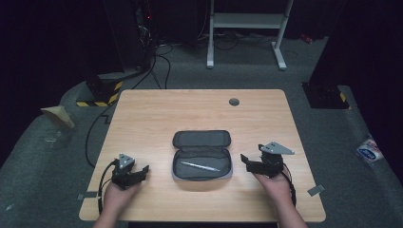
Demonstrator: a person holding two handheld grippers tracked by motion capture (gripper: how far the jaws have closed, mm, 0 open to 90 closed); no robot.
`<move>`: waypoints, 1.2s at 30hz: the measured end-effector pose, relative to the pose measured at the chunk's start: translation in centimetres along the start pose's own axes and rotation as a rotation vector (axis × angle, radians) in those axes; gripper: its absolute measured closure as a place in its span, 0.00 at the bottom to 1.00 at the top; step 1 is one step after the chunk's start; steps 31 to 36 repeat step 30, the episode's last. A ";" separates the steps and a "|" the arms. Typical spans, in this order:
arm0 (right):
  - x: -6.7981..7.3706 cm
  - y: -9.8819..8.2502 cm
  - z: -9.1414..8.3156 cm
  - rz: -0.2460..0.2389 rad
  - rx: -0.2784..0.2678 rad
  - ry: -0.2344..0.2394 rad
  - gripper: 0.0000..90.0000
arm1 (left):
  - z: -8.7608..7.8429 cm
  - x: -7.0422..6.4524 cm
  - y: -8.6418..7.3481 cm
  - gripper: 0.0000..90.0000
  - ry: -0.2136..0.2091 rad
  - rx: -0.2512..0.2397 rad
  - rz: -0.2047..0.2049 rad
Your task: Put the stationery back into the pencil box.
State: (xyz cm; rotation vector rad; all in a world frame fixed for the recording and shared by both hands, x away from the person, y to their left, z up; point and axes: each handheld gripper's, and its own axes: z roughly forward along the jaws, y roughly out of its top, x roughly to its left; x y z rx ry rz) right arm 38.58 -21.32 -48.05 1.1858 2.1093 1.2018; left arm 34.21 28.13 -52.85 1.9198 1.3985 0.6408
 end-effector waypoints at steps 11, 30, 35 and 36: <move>-3.1 -4.2 -1.3 0.035 0.134 -0.148 0.17 | 0.0 0.0 0.0 0.37 0.000 0.000 0.000; -3.1 -5.4 -0.8 0.077 0.222 -0.193 0.18 | -0.1 -0.1 -0.1 0.37 0.004 0.000 -0.002; -3.1 -5.4 -0.8 0.077 0.222 -0.193 0.18 | -0.1 -0.1 -0.1 0.37 0.004 0.000 -0.002; -3.1 -5.4 -0.8 0.077 0.222 -0.193 0.18 | -0.1 -0.1 -0.1 0.37 0.004 0.000 -0.002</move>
